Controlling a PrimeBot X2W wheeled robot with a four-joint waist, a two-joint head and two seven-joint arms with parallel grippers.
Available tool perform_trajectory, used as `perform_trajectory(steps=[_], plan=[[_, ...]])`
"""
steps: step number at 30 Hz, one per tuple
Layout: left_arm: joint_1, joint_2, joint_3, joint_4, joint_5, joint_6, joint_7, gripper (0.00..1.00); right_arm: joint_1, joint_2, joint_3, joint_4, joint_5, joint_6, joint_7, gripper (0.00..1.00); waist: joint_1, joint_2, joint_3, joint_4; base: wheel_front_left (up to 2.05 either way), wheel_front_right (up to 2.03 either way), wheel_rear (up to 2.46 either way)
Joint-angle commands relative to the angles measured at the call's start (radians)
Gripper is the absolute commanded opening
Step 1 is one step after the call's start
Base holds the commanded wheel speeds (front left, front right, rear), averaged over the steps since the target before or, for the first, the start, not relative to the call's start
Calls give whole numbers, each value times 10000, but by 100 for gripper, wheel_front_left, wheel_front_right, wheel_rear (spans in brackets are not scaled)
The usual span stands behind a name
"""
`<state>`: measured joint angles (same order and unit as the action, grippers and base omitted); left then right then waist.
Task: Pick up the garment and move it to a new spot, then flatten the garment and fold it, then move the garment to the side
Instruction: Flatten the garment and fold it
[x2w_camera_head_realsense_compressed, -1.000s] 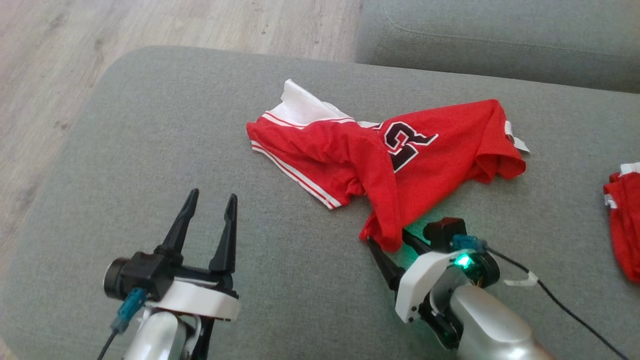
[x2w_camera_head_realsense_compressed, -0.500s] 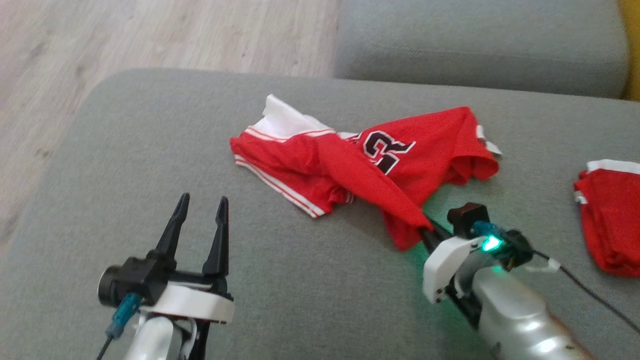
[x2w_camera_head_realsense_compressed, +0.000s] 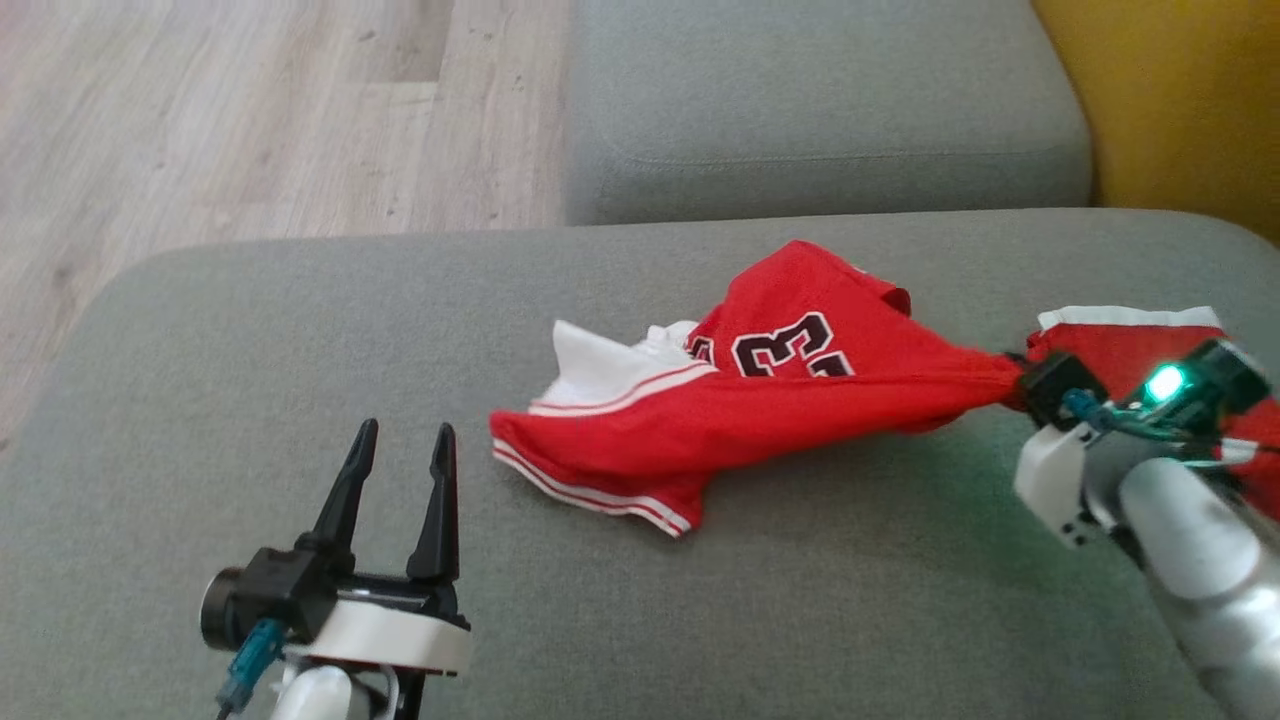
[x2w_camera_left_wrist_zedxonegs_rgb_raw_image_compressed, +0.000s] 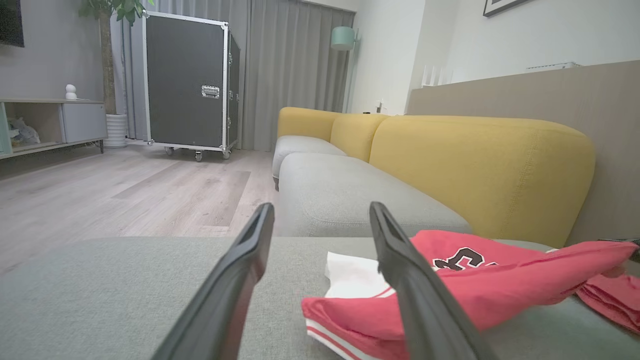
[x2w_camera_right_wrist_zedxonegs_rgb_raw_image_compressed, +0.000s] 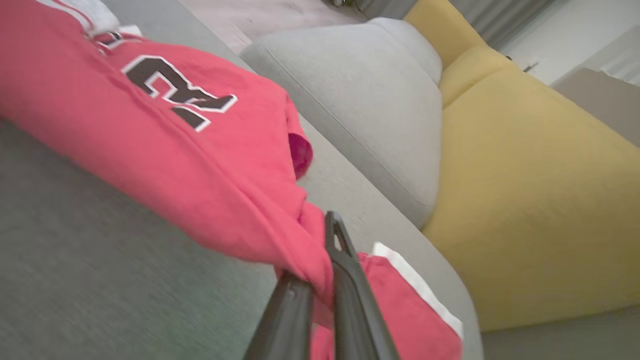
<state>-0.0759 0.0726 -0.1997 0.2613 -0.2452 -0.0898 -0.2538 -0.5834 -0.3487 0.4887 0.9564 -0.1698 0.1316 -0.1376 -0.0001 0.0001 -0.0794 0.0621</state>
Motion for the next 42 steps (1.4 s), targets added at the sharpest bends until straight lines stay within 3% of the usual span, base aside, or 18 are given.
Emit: perform_trajectory(steps=[1,2,3,4,5,10,15,18,22,33,38,42], plan=[[-292,-21,393,-333,87,-62,-80,100,64,-179,-126,-458,-144,-9,230,0,1,-1,-91,-98,0,0,0],[-283,-36,409,-329,98,-71,-80,100,265,-142,-255,-612,-108,-9,372,9,1,-1,-114,-123,0,0,0],[-283,-36,409,-329,98,-71,-80,100,265,-142,-255,-612,-108,-9,372,9,1,-1,-114,-123,0,0,0],[-275,-49,428,-331,107,-78,-80,100,442,-100,-400,-805,-74,-9,481,84,1,-1,-124,-149,0,0,0],[-273,-62,451,-336,111,-84,-80,100,611,-67,-499,-1014,-100,-9,591,100,1,-1,-123,-173,0,0,0],[-324,-98,563,-351,160,-131,-80,100,1551,609,-1507,-2387,441,-9,856,100,1,-1,-35,-289,0,0,0],[-401,-110,692,-394,238,-180,-80,100,2549,1761,-2646,-4378,1070,-9,280,100,1,-1,133,-448,0,0,0],[-434,-116,765,-431,276,-207,-80,100,3213,2480,-2914,-5466,1548,-9,-312,100,1,-1,222,-567,0,0,0],[-486,-125,812,-435,305,-248,-80,100,4049,2900,-2876,-6304,2196,-9,-842,100,1,-1,343,-684,0,0,0],[-711,-146,659,-307,351,-340,-80,100,4173,2982,-2230,-6507,3497,-9,-1168,100,1,-1,718,-371,0,0,0],[-995,-160,395,-212,325,-369,-80,100,3096,2983,-1867,-6279,3725,-9,-795,100,1,-1,1160,320,0,0,0],[-1276,-179,106,-39,224,-388,-80,100,1610,2944,-1479,-5162,4082,-9,414,100,1,-1,1518,1137,0,0,0]])
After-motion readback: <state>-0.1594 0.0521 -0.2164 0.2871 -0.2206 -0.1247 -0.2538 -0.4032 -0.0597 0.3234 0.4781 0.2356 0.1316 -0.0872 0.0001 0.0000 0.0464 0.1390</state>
